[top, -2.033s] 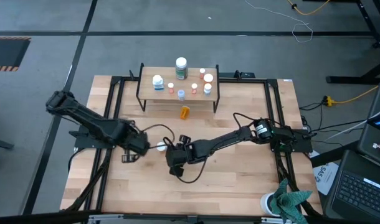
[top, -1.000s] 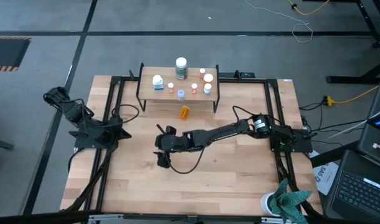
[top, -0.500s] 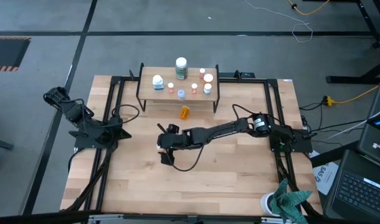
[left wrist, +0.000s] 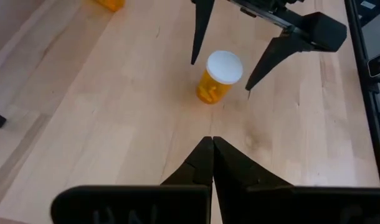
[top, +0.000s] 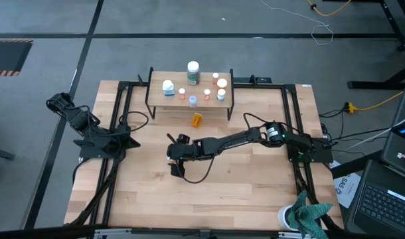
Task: Pick and place medicine bottles onto shelf by color
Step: Put the bottom orange pill bottle on the shelf
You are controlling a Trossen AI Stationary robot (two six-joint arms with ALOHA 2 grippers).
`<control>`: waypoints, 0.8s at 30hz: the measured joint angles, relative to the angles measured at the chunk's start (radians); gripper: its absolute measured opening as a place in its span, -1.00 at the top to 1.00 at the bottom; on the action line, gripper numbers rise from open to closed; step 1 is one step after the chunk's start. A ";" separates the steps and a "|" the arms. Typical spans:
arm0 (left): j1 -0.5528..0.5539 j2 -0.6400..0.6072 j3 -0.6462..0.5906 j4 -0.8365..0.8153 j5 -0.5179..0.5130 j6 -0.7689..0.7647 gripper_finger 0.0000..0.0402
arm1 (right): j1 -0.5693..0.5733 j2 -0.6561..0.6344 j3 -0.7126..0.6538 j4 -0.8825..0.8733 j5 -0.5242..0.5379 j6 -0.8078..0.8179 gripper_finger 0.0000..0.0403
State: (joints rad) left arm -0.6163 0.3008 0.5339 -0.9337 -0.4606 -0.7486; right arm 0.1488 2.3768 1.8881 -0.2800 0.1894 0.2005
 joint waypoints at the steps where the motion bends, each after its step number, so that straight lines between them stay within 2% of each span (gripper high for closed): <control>1: 0.000 0.000 0.000 0.000 0.000 0.000 1.00 | -0.002 0.000 0.000 0.000 0.000 -0.001 -0.75; 6: 0.000 0.000 0.000 0.000 0.000 0.000 1.00 | -0.007 0.000 0.000 -0.004 0.000 0.000 -0.55; 15: 0.000 0.000 0.000 0.000 -0.001 0.000 1.00 | -0.009 0.000 0.000 -0.013 0.000 0.032 -0.05; 20: 0.000 0.000 0.000 -0.004 -0.006 0.000 1.00 | -0.009 0.000 0.022 -0.033 0.000 0.030 -0.04; 24: 0.001 0.000 0.000 -0.021 -0.007 -0.002 1.00 | -0.023 -0.001 0.133 -0.139 0.000 -0.009 -0.04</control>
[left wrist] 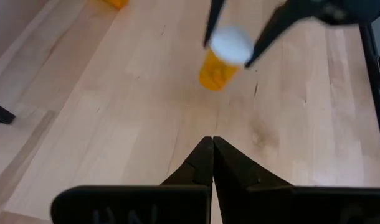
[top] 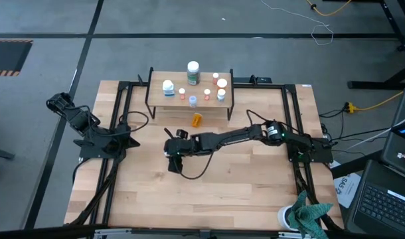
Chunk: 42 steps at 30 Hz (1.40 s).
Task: Pick and place medicine bottles onto shelf by color
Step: Put the bottom orange pill bottle on the shelf
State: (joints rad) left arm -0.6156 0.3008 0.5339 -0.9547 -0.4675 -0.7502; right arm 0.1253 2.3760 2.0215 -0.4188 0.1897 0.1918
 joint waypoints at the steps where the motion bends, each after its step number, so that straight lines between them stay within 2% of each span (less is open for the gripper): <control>1: 0.000 0.000 0.000 0.000 0.000 0.000 1.00 | -0.007 0.000 0.040 -0.046 0.000 -0.017 -0.04; 7: 0.000 0.000 0.000 0.000 0.000 -0.003 1.00 | -0.059 -0.002 0.329 -0.274 0.001 -0.130 -0.04; 8: 0.000 0.000 0.000 0.000 0.000 -0.003 1.00 | -0.070 -0.017 0.335 -0.270 0.001 -0.150 -0.04; 11: 0.000 0.000 0.000 -0.001 0.000 -0.004 1.00 | -0.111 -0.113 0.277 -0.233 -0.006 -0.193 -0.04; 19: 0.000 0.000 0.000 -0.004 0.000 -0.002 1.00 | -0.229 -0.261 0.315 -0.306 0.008 -0.242 -0.04; 22: 0.000 0.000 0.000 -0.004 -0.001 -0.002 1.00 | -0.276 -0.302 0.319 -0.333 0.066 -0.267 -0.04; 25: 0.000 0.000 0.000 -0.004 -0.002 -0.002 1.00 | -0.341 -0.318 0.321 -0.396 0.108 -0.273 -0.04; 29: 0.000 0.000 0.000 -0.004 -0.002 -0.002 1.00 | -0.420 -0.315 0.312 -0.529 0.082 -0.219 -0.04; 34: 0.000 0.000 0.000 -0.004 -0.003 0.000 1.00 | -0.477 -0.306 0.261 -0.537 0.049 -0.201 -0.04; 42: 0.000 0.000 0.000 -0.004 -0.014 -0.001 1.00 | -0.501 -0.309 0.198 -0.513 0.041 -0.227 -0.04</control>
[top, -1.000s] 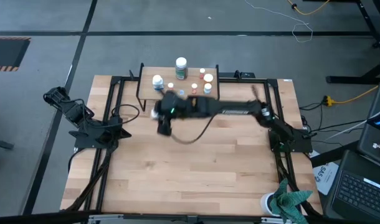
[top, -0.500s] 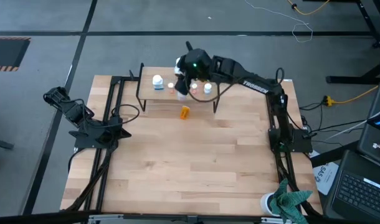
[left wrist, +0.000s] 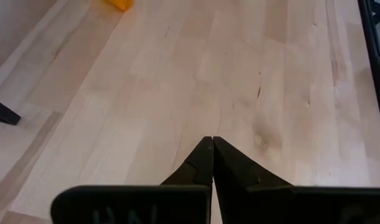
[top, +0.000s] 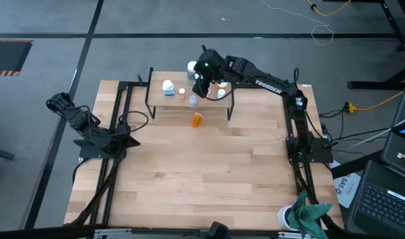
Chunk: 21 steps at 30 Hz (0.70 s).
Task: Pick and place medicine bottles onto shelf by color
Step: Put the bottom orange pill bottle on the shelf
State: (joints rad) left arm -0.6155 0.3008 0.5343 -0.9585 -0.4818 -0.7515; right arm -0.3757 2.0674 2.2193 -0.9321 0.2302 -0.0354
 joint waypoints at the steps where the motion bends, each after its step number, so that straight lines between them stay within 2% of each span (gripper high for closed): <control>1: 0.000 0.000 0.000 0.000 0.000 -0.001 1.00 | -0.002 0.000 -0.001 -0.002 -0.013 0.000 -0.04; 5: 0.000 0.000 0.000 0.000 0.000 -0.005 1.00 | -0.015 0.000 -0.002 0.002 -0.110 0.005 -0.04; 9: 0.000 0.000 0.000 0.000 -0.008 -0.005 1.00 | -0.015 -0.001 -0.005 0.016 -0.138 0.004 -0.04; 12: 0.000 0.000 0.000 0.000 -0.010 -0.005 1.00 | -0.015 -0.005 -0.058 0.065 -0.203 0.005 -0.04; 16: 0.000 0.000 0.000 0.000 -0.017 -0.005 1.00 | -0.015 -0.001 -0.143 0.164 -0.202 0.005 -0.04; 21: 0.000 0.000 0.000 0.000 -0.017 -0.006 1.00 | -0.015 -0.002 -0.185 0.228 -0.207 0.006 -0.04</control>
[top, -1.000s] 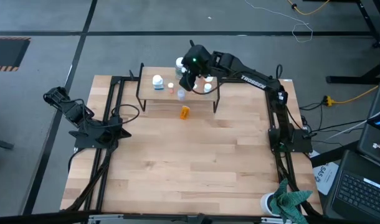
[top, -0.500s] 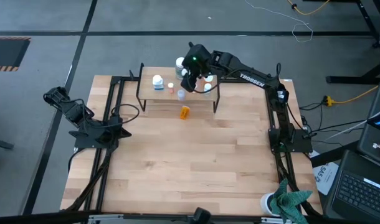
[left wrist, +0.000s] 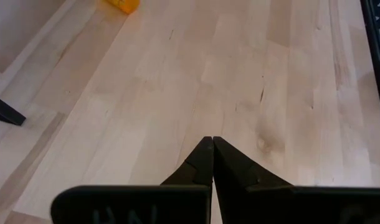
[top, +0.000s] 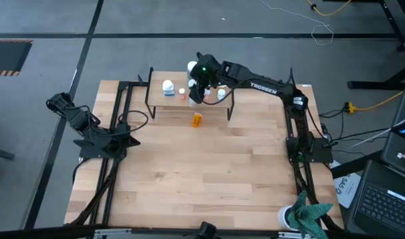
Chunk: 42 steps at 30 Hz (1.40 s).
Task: Pick and place medicine bottles onto shelf by color
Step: Put the bottom orange pill bottle on the shelf, then put the orange pill bottle on the shelf
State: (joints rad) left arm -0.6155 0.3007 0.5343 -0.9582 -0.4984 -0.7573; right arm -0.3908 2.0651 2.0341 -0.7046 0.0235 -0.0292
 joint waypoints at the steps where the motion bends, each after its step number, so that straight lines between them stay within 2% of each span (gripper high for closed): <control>1: 0.000 0.000 0.000 0.000 0.000 0.000 1.00 | 0.000 0.000 -0.009 -0.002 0.000 0.001 -0.04; 5: 0.000 0.000 0.000 0.000 0.000 0.000 1.00 | 0.000 0.000 -0.027 0.007 0.000 0.000 -0.05; 13: 0.000 0.000 0.000 0.000 0.000 0.000 1.00 | 0.000 0.000 -0.028 0.006 0.000 0.004 -0.42; 18: 0.000 0.000 0.000 0.000 0.001 0.000 1.00 | 0.000 0.000 -0.027 0.006 0.000 0.028 -0.47; 22: 0.000 0.000 0.000 0.000 0.001 0.000 1.00 | 0.000 0.001 0.035 -0.027 0.000 0.055 -0.48; 26: 0.000 0.000 0.000 0.000 0.001 0.000 1.00 | 0.001 -0.014 0.147 -0.182 0.029 0.091 -0.48; 31: 0.000 0.000 0.000 0.001 0.001 0.000 1.00 | 0.032 -0.027 0.326 -0.481 0.040 0.197 -0.48; 35: 0.000 0.000 0.000 0.002 0.001 -0.001 1.00 | 0.127 -0.098 0.241 -0.605 -0.042 0.261 -0.48; 37: 0.000 0.000 0.000 0.002 0.002 -0.002 1.00 | 0.203 -0.128 0.176 -0.660 -0.043 0.300 -0.48; 39: 0.000 0.000 0.000 0.002 0.002 -0.003 1.00 | 0.296 -0.152 0.084 -0.655 0.020 0.357 -0.48; 42: 0.000 0.000 0.000 0.002 0.002 -0.017 1.00 | 0.436 -0.168 -0.101 -0.542 0.179 0.488 -0.48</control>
State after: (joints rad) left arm -0.6158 0.3005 0.5343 -0.9559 -0.4965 -0.7739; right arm 0.0453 1.8969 1.9333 -1.2467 0.2026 0.4590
